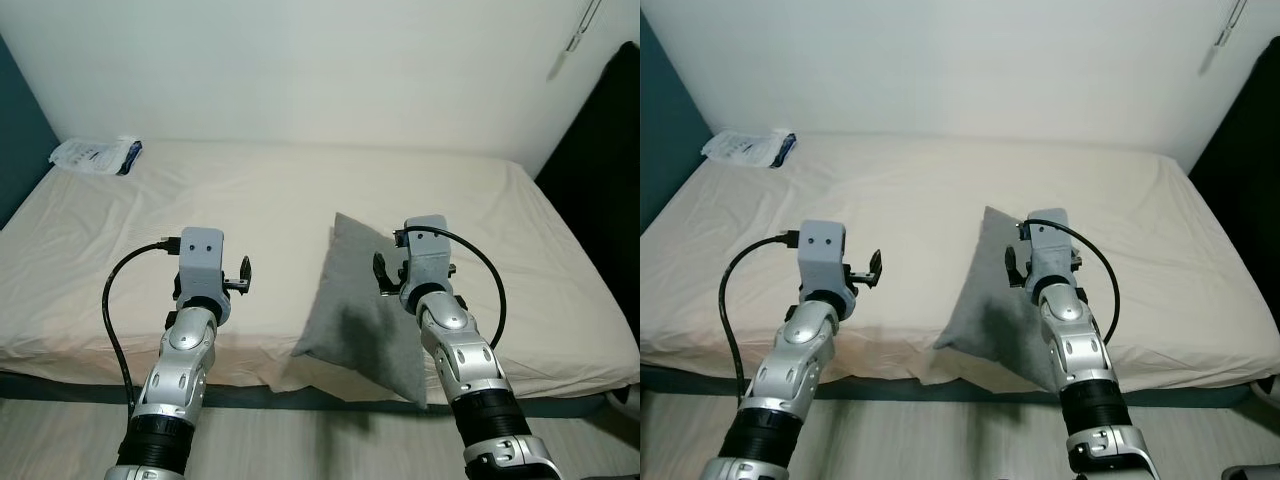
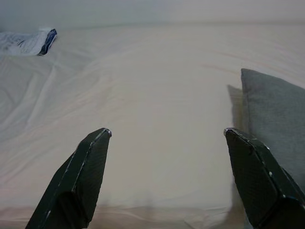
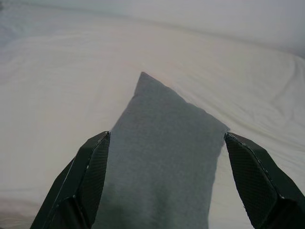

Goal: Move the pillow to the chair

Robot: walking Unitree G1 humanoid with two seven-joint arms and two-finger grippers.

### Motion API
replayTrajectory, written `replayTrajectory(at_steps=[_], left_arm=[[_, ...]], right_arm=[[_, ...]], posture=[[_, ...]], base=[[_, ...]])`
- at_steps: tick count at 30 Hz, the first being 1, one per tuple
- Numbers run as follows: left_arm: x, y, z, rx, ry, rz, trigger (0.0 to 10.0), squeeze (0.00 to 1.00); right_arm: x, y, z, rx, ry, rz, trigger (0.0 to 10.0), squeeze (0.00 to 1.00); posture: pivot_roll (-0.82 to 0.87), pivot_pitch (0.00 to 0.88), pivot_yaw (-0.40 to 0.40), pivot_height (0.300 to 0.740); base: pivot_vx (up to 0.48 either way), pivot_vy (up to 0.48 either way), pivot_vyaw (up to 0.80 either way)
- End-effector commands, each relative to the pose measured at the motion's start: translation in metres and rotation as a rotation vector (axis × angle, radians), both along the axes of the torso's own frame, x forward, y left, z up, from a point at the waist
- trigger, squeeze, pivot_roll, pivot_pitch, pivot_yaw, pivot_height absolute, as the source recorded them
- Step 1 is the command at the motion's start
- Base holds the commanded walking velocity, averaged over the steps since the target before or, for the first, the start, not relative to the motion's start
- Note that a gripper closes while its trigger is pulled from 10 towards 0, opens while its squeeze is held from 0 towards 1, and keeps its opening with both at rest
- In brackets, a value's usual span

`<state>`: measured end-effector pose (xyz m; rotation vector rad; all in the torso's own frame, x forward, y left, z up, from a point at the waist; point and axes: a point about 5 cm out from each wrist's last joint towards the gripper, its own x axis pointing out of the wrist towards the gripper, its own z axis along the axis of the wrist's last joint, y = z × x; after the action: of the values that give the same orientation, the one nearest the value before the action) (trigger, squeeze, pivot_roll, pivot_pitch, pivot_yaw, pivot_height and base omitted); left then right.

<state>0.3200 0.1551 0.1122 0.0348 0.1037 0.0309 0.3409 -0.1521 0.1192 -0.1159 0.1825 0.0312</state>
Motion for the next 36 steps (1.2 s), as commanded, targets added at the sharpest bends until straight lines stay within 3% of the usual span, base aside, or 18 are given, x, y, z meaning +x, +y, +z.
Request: replayTrajectory(at_steps=[1,19,36], left_arm=[[-0.0007,0.0012,-0.0029,-0.018,0.015,-0.007,10.0,0.0],[-0.0019,0.0023,-0.0028,-0.034,0.01,-0.004,10.0,0.0],[-0.0018,0.0033,-0.0032,-0.039,0.01,0.011,10.0,0.0]], right_arm=[[-0.0006,0.0018,-0.002,0.012,0.008,0.004,10.0,0.0],[0.0,0.0007,-0.0012,0.008,0.008,0.004,10.0,0.0],[0.0009,0.0013,0.0,0.009,0.006,0.007,10.0,0.0]], posture=[[0.0,0.068,-0.024,0.74],[0.0,0.074,-0.028,0.74],[0.0,0.072,-0.03,0.74]], base=[[0.315,0.0,0.0],[0.364,0.0,0.0],[0.0,0.0,0.0]])
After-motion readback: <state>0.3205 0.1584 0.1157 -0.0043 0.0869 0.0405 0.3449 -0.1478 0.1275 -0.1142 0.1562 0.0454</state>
